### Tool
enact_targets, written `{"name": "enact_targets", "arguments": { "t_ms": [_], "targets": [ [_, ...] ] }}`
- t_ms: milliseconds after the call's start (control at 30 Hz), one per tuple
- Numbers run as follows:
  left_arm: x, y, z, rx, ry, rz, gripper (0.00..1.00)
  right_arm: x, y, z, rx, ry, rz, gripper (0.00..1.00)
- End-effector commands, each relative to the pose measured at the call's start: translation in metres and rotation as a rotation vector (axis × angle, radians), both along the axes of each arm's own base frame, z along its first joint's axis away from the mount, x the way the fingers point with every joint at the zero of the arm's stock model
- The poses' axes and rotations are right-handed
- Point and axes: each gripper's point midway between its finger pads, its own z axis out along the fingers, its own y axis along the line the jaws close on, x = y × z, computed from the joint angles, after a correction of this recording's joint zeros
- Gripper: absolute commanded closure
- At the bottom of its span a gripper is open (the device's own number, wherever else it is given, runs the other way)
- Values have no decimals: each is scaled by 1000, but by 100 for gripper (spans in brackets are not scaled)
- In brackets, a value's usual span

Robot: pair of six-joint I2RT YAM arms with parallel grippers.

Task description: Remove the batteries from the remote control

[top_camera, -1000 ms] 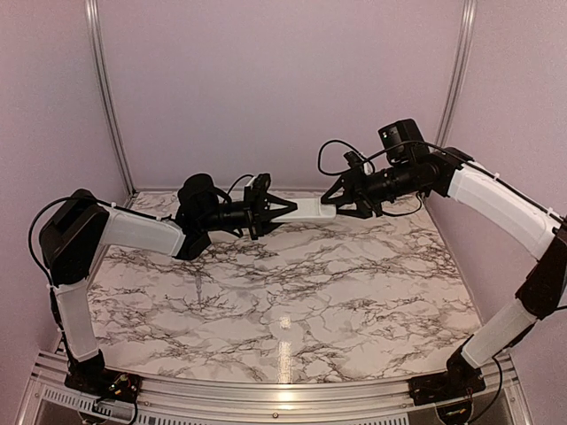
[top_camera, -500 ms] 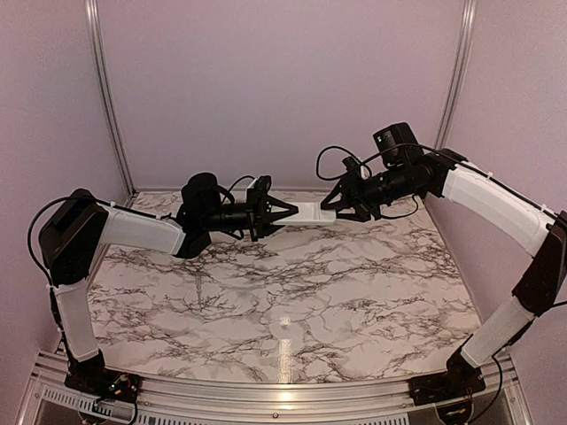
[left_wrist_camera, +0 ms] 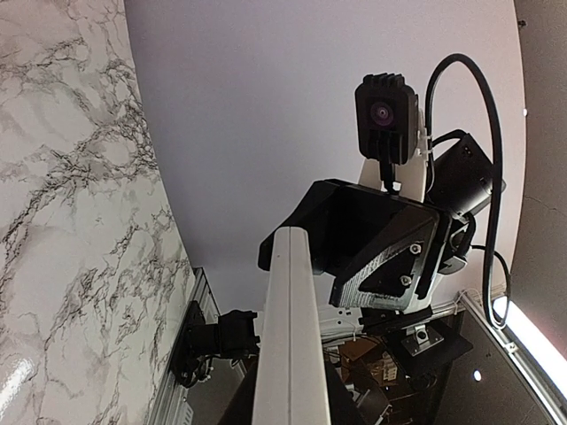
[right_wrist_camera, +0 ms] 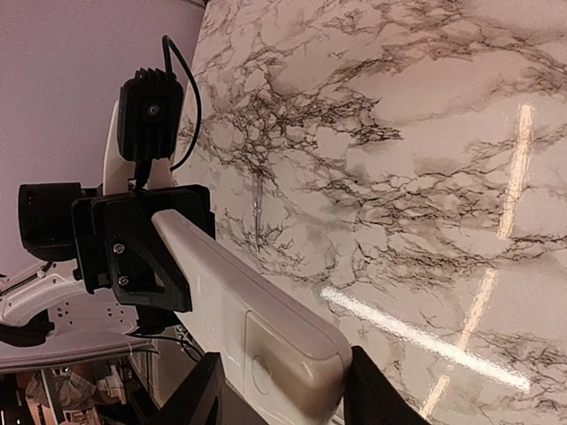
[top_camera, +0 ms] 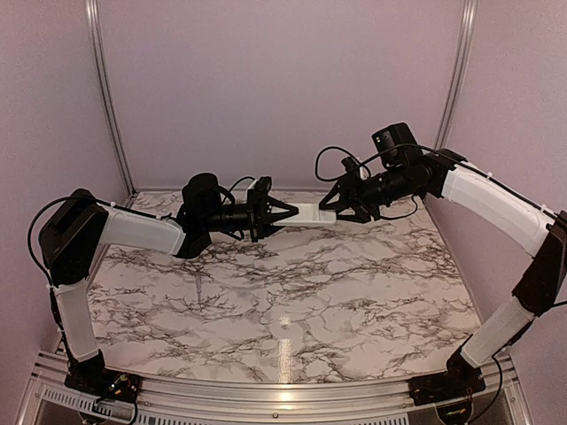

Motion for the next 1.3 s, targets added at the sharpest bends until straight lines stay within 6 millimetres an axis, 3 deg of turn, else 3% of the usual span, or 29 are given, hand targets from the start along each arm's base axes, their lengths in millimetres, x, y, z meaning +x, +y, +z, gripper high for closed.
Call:
{"name": "enact_targets", "arguments": {
  "t_ms": [0,233,1267],
  "targets": [
    [-5,-3,20,-30,-46,6,100,-8,18,15,31,-36,70,57],
    [-6,-3,20,-30,-45,3,100,-6,19,7,13,-27,76,67],
    [-10,1,21,-29,-47,3,100,-12,9,11,-23,-51,67,76]
  ]
}}
